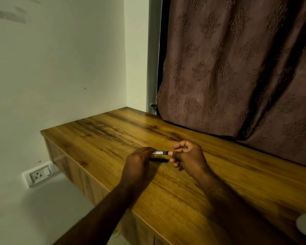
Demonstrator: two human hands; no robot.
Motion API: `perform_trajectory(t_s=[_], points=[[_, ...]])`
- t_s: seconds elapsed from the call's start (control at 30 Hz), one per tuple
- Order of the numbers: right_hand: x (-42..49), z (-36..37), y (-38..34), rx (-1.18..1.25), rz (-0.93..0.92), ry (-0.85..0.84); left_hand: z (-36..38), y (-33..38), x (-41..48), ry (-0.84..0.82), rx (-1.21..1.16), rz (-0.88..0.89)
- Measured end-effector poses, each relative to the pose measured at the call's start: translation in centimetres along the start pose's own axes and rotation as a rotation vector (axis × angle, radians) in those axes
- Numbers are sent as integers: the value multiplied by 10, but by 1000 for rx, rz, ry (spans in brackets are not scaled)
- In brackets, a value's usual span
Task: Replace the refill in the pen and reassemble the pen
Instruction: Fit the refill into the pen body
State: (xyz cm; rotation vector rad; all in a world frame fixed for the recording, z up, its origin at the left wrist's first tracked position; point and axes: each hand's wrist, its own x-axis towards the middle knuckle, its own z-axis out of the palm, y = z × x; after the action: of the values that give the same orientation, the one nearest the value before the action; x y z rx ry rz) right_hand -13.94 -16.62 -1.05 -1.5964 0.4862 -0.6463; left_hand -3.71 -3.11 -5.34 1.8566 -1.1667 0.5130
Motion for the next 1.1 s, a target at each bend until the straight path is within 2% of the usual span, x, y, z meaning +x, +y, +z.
perform_trajectory(t_s=[0.13,0.27,0.6,0.67,0.77,0.8,1.0,1.1], points=[[0,2,3,32,11,10,-1,1,-1,-5,-64,-20],[3,2,4,90,20,53,4,-5,0,70,-203,-151],[5,3,11,101,37,104,2,-15,2,88,-269,-138],[5,4,12,85,8,120,0,-21,2,94,-344,-228],[3,9,17,12,-59,152,-9,-43,7,95,-510,-466],[2,12,18,-28,-85,159,-13,-53,10,82,-509,-510],[-9,30,27,-210,-208,92,-20,-97,27,-96,-109,-581],[-11,36,34,-254,-232,55,-12,-110,37,-187,-96,-689]])
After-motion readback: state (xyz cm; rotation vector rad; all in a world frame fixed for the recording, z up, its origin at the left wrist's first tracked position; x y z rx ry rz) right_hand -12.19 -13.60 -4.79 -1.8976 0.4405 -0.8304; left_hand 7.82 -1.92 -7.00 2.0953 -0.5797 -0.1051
